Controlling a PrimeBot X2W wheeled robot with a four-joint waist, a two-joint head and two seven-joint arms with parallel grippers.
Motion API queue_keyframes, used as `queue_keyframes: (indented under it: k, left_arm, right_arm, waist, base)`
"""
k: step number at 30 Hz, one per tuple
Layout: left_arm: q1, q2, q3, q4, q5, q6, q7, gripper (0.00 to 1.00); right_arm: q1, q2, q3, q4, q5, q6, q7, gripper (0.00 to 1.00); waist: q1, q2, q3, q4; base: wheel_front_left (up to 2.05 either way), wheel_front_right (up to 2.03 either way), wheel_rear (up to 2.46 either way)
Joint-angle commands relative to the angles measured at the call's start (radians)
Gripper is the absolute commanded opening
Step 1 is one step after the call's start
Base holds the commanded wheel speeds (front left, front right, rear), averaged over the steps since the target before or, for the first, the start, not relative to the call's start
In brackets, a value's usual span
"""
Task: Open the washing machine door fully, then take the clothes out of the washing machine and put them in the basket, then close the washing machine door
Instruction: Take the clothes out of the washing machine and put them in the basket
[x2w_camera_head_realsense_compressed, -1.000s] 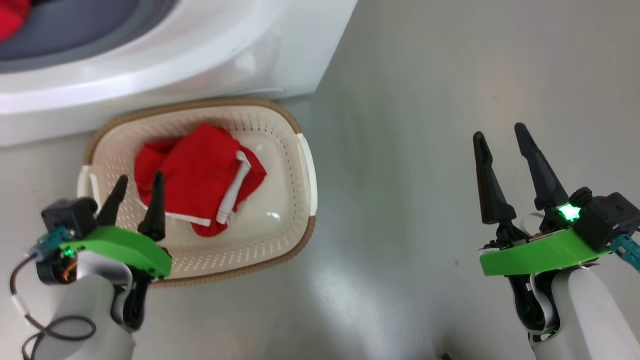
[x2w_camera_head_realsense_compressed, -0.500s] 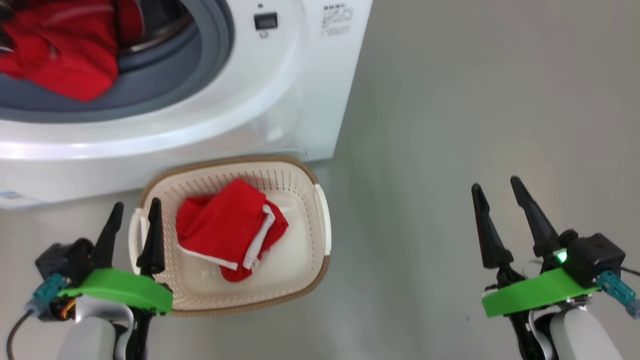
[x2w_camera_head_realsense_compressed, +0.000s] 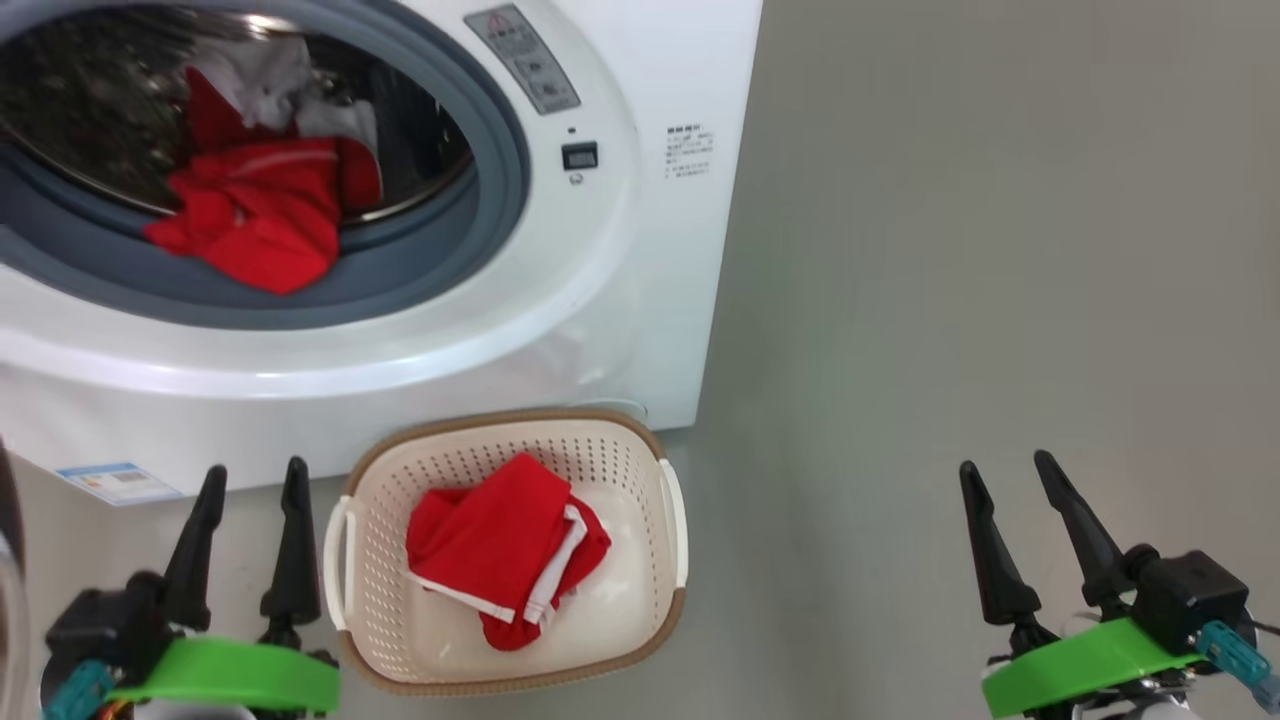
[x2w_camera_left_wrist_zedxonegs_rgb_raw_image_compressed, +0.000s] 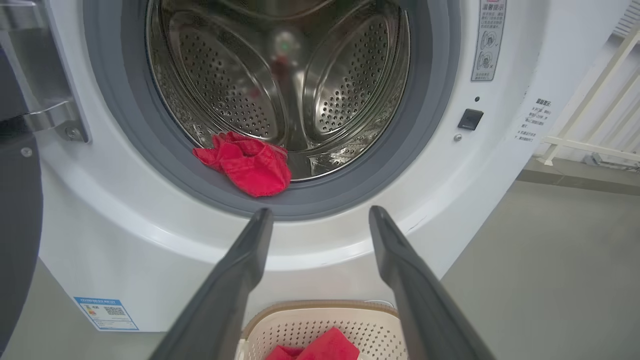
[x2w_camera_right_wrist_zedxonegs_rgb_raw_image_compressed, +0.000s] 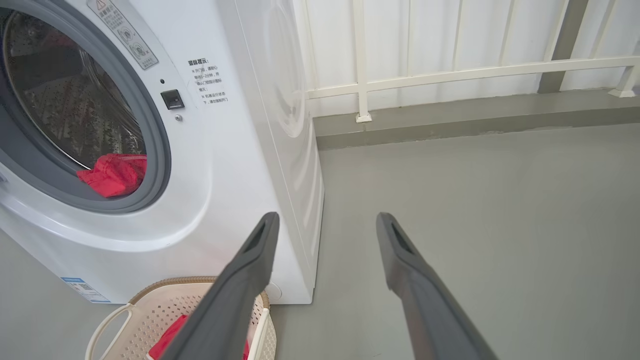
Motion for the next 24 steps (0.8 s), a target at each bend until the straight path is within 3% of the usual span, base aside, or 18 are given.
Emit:
queue_keyframes:
  k: [1,14,24]
  left_arm:
    - [0.012,0.016,0.036,-0.035,0.014,-0.006,-0.005,1.00]
    - [0.177,-0.019,0.089,-0.181,0.040,-0.006,-0.005,1.00]
    - [0.179,-0.030,0.093,-0.201,0.044,-0.006,-0.005,1.00]
  right_arm:
    - [0.003,-0.008,0.015,-0.024,-0.009,0.006,-0.006,1.00]
    - [0.060,-0.008,-0.006,-0.039,-0.006,0.006,-0.006,1.00]
    - [0.051,-0.008,-0.009,-0.037,-0.005,0.006,-0.006,1.00]
  waist:
    - [0.0000,-0.0001,-0.034,0.017]
    - [0.0000,-0.0001,-0.058,0.029]
    - [0.0000,-0.0001,-0.047,0.028]
  base:
    - [0.00,0.00,0.00]
    - [0.00,0.00,0.00]
    - [0.00,0.00,0.00]
